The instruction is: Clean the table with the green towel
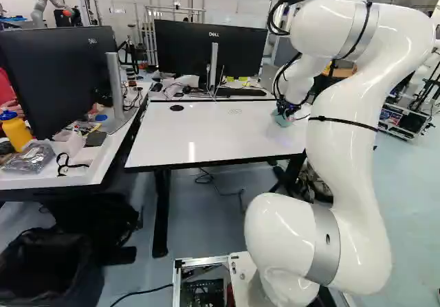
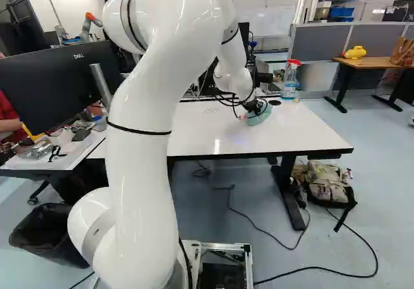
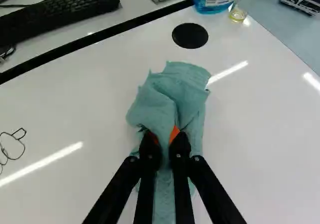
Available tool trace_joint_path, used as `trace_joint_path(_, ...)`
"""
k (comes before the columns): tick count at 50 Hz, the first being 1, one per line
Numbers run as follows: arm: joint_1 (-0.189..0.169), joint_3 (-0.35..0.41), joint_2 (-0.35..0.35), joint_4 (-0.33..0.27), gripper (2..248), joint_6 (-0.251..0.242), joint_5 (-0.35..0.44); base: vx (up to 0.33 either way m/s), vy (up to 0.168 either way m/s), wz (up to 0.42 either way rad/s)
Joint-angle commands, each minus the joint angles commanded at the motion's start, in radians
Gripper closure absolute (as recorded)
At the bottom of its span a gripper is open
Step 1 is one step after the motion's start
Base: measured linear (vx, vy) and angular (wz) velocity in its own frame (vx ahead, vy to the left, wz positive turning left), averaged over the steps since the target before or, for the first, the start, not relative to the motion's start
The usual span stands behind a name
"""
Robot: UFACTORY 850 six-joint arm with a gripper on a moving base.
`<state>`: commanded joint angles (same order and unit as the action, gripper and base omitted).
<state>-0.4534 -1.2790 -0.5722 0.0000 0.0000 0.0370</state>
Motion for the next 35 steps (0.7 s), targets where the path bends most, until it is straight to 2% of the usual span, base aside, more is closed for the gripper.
trace_joint_path(23, -0.026, -0.141, -0.102, 0.000, 211, 0.000, 0.000, 0.000, 0.000, 0.000)
trace_joint_path(35, -0.013, -0.201, -0.145, 0.000, 211, 0.000, 0.000, 0.000, 0.000, 0.000)
